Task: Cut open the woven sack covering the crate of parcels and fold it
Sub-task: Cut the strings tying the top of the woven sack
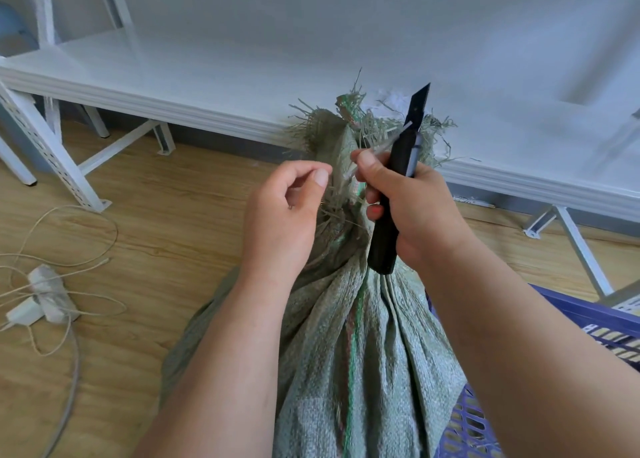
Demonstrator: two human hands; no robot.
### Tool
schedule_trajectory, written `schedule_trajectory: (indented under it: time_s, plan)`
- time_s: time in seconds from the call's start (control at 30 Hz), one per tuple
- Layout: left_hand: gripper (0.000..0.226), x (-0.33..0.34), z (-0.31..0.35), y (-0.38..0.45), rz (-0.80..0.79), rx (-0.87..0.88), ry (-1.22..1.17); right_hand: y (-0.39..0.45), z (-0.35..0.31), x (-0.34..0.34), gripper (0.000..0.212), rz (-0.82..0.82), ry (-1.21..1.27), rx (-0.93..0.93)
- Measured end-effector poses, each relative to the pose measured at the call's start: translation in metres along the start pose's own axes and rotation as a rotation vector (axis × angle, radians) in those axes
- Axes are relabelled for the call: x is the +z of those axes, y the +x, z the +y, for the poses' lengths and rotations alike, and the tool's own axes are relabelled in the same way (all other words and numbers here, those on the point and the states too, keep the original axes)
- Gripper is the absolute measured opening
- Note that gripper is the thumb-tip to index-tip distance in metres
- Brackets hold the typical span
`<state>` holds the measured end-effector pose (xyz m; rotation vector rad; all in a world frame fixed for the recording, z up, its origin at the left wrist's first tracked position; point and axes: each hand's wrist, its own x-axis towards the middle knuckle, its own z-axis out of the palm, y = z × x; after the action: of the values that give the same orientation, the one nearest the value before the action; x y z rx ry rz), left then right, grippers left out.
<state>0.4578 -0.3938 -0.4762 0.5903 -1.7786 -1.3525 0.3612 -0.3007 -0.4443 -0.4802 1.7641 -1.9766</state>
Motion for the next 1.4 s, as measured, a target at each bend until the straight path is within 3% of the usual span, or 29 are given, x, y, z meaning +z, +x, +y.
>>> schedule_trajectory:
  time_s: [0.17,0.33,0.43,0.57,0.77,1.13,1.2,1.3,1.4]
  plan:
    - [0.004,0.001,-0.002,-0.002,-0.134,-0.051,0.015,-0.002,0.000,0.005,0.015,-0.073,0.114,0.060]
    - [0.006,-0.001,-0.005,0.000,-0.065,-0.006,0.062,-0.002,0.001,0.005,0.026,-0.021,0.109,0.092]
    - [0.008,-0.006,-0.007,0.001,-0.018,-0.059,0.079,-0.002,0.001,0.001,0.018,-0.002,0.147,0.145]
    - [0.008,-0.004,-0.008,-0.002,-0.035,-0.075,0.277,-0.003,0.002,0.001,0.013,-0.074,0.215,0.181]
    - [0.017,-0.008,0.012,0.003,0.191,0.210,0.172,-0.006,-0.001,0.001,0.014,-0.083,0.218,0.160]
    - [0.005,-0.001,0.009,-0.004,-0.073,0.177,0.083,-0.008,0.000,0.001,0.014,-0.092,0.267,0.167]
    - [0.007,0.000,0.006,-0.003,0.009,0.186,0.109,-0.009,0.000,0.001,0.020,-0.060,0.240,0.147]
    - [0.012,-0.009,-0.001,0.003,0.222,0.047,-0.046,-0.009,0.002,-0.004,0.013,0.037,0.174,0.124]
    - [0.016,-0.015,-0.008,0.007,0.302,-0.058,-0.066,-0.007,0.002,-0.009,0.008,0.159,0.189,0.124]
